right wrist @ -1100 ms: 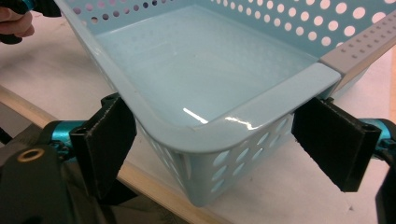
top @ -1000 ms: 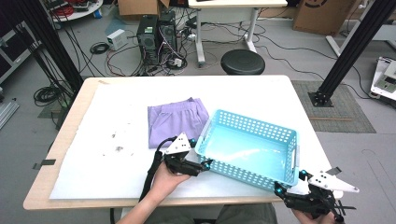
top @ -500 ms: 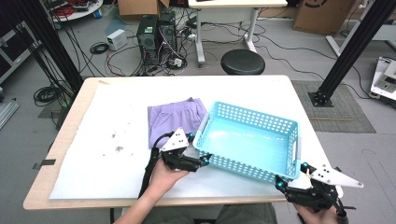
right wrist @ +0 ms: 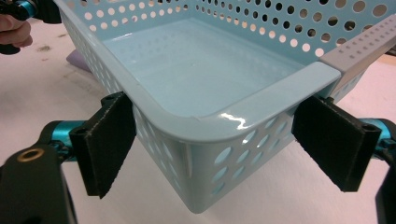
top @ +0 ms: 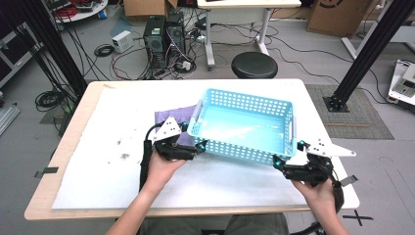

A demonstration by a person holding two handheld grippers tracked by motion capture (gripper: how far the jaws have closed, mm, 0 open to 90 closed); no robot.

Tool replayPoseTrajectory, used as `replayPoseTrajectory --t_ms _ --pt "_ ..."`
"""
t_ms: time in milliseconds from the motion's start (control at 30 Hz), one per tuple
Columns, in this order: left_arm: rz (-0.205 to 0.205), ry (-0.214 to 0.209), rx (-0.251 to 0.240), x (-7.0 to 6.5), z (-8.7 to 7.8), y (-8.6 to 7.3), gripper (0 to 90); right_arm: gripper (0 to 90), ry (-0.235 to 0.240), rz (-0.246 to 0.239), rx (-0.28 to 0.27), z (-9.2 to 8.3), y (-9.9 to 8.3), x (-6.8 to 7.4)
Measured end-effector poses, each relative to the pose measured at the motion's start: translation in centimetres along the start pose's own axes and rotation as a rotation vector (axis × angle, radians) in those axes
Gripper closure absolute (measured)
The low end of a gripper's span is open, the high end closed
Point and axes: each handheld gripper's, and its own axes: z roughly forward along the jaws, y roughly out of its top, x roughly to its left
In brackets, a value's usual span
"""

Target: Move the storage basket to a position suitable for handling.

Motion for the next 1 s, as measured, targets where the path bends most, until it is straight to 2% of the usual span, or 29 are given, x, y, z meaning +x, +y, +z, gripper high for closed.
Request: replayPoseTrajectory --t_ms 33,67,100,367,400,433,467,500,533,567,667,700,867,1000 --pt "-0.003 0.01 -0.006 0.3 -0.1 0.0 23.5 14.1 0.0 0.0 0.0 0.0 0.0 0.0" --pt "-0.003 0.019 -0.011 0.7 -0.2 -0.1 23.5 14.0 0.014 -0.007 -0.002 1.1 0.5 -0.3" --pt "-0.006 0.023 -0.009 1.1 -0.3 -0.1 23.5 14.0 0.014 -0.007 -0.002 1.1 0.5 -0.3" --pt "-0.023 0.065 -0.002 3.8 -0.9 -0.5 23.4 13.9 0.049 -0.028 0.005 4.8 2.1 -1.1" --pt "-0.029 0.066 -0.001 4.1 -0.9 -0.5 23.5 13.9 0.058 -0.031 0.009 5.7 2.6 -1.2" --pt "-0.029 0.073 0.002 4.5 -1.0 -0.5 23.5 13.9 0.058 -0.031 0.009 5.7 2.6 -1.2" --pt "-0.032 0.077 0.001 4.8 -1.0 -0.5 23.4 13.9 0.069 -0.033 0.014 6.6 3.1 -1.5" --pt "-0.037 0.082 -0.005 5.3 -1.1 -0.6 23.4 13.9 0.069 -0.033 0.014 6.6 3.1 -1.5" --pt "-0.048 0.093 -0.014 6.0 -1.1 -0.9 23.5 13.9 0.08 -0.036 0.016 7.7 3.6 -1.8" --pt "-0.048 0.093 -0.014 6.0 -1.1 -0.9 23.4 13.9 0.08 -0.036 0.016 7.7 3.6 -1.8" --pt "-0.076 0.103 -0.013 7.1 -1.0 -1.5 23.5 13.9 0.099 -0.036 0.034 9.7 4.4 -2.4" --pt "-0.08 0.106 -0.012 7.4 -0.9 -1.7 23.5 13.9 0.099 -0.036 0.034 9.7 4.4 -2.4" --pt "-0.098 0.126 -0.022 8.8 -0.6 -2.4 23.4 13.7 0.119 -0.037 0.042 12.3 4.8 -3.4" --pt "-0.12 0.138 0.004 9.9 -0.3 -2.7 23.5 13.5 0.122 -0.033 0.051 13.5 5.2 -3.8"
